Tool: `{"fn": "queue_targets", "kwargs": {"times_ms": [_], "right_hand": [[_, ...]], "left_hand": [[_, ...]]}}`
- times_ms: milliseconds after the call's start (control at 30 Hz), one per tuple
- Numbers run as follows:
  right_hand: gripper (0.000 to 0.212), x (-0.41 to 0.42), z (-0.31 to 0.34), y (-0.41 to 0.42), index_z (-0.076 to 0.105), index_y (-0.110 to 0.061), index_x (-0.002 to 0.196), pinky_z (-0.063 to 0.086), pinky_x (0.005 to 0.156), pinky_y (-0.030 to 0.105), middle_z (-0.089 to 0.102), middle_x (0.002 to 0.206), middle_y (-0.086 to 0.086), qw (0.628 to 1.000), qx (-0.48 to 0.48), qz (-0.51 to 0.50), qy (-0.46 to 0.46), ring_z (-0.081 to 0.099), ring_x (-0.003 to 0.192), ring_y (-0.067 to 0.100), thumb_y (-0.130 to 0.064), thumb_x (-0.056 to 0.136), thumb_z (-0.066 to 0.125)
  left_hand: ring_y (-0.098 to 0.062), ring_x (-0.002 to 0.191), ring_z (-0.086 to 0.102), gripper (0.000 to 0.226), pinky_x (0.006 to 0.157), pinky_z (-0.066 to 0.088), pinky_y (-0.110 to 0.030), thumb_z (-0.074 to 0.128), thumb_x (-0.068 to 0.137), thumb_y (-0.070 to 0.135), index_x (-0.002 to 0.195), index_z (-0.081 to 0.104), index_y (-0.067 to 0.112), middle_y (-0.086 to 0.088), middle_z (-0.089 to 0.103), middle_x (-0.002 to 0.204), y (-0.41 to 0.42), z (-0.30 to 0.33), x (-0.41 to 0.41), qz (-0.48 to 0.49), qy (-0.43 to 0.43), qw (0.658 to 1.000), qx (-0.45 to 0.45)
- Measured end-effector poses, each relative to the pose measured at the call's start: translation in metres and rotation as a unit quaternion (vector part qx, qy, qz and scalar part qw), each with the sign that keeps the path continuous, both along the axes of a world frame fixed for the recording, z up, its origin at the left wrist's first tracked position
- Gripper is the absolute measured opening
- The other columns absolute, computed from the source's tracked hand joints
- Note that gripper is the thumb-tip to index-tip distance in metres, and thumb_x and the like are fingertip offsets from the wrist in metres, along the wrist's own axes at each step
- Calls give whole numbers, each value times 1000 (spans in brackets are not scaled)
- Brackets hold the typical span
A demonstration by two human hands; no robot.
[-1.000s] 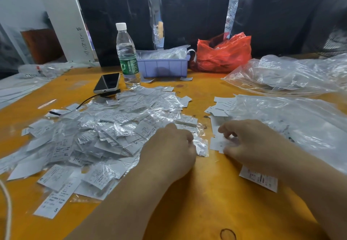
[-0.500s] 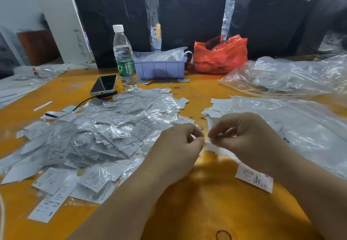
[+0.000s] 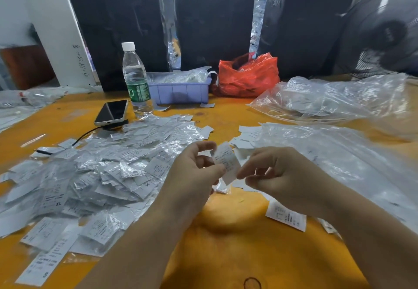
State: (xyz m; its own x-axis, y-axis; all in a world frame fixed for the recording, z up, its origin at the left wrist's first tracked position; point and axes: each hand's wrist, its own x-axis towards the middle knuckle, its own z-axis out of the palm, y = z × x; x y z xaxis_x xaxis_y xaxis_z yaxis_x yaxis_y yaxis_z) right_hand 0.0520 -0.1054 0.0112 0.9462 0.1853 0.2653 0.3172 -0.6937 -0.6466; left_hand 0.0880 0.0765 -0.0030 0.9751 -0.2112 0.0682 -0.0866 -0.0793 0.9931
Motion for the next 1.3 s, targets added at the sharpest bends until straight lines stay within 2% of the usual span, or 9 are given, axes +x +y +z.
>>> {"fn": "queue_targets", "kwargs": {"times_ms": [167, 267, 367, 533, 700, 833, 1033, 1200, 1300], "right_hand": [[25, -22, 7, -19, 75, -19, 105, 55, 80, 33, 71, 100, -5, 976, -113, -159, -96, 64, 88, 11, -7, 92, 58], [27, -37, 8, -30, 73, -17, 102, 56, 76, 42, 72, 98, 3, 942, -182, -259, -108, 65, 88, 25, -6, 89, 53], [24, -45, 1, -33, 68, -18, 102, 55, 71, 38, 68, 98, 4, 908, -269, -318, -54, 61, 87, 27, -9, 89, 50], [21, -39, -7, -32, 57, -21, 93, 35, 54, 27, 56, 96, 0, 904, -289, -305, 79, 50, 79, 23, -4, 83, 53], [17, -39, -7, -25, 40, -22, 100, 32, 71, 35, 45, 105, 5, 881, -342, -306, 116, 42, 102, 27, -17, 91, 53], [23, -42, -6, -21, 38, -20, 96, 35, 65, 35, 44, 84, 2, 891, -315, -303, 125, 36, 85, 25, -8, 90, 57], [30, -40, -9, -20, 37, -18, 89, 35, 61, 33, 34, 79, -1, 905, -297, -302, 31, 37, 79, 22, 4, 81, 56], [42, -38, -16, -19, 64, -5, 108, 52, 64, 29, 62, 98, 8, 934, -116, -225, -253, 60, 81, 23, 20, 74, 57], [33, -33, -13, -16, 67, -17, 103, 50, 68, 14, 66, 96, -3, 949, 130, -155, -243, 65, 83, 7, 9, 83, 65]], "left_hand": [[-12, 61, 52, 31, 59, 42, -34, 64, 83, 10, 107, 66, 29, -8, 67, 82, -10, -5, -8, -42, -41, 997, 56], [-6, 56, 48, 34, 54, 41, -22, 51, 70, 23, 89, 73, 40, 5, 65, 67, -16, -5, -16, -89, -70, 991, 76], [2, 50, 50, 33, 51, 39, -8, 49, 75, 25, 87, 73, 44, 18, 65, 63, -22, -6, -21, -107, -73, 988, 83], [8, 52, 55, 32, 46, 36, -4, 51, 97, 14, 90, 75, 35, 19, 67, 66, -27, -12, -23, -100, -65, 987, 108], [6, 57, 57, 30, 48, 37, -5, 51, 98, 14, 93, 75, 32, 12, 72, 78, -30, -13, -25, -112, -80, 981, 139], [-17, 86, 67, 24, 72, 51, -28, 52, 90, 33, 98, 72, 22, 2, 73, 90, -32, -15, -27, -133, -80, 975, 160], [-34, 95, 63, 43, 88, 48, -55, 47, 79, 39, 101, 68, 8, -15, 69, 98, -33, -14, -27, -133, -91, 972, 171], [-16, 84, 67, 35, 75, 53, -40, 47, 78, 38, 98, 72, 24, 0, 73, 91, -29, -13, -24, -121, -78, 978, 150], [-3, 54, 54, 28, 51, 40, -16, 48, 80, 34, 92, 72, 38, 2, 72, 82, -23, -8, -20, -102, -86, 983, 124]]}}
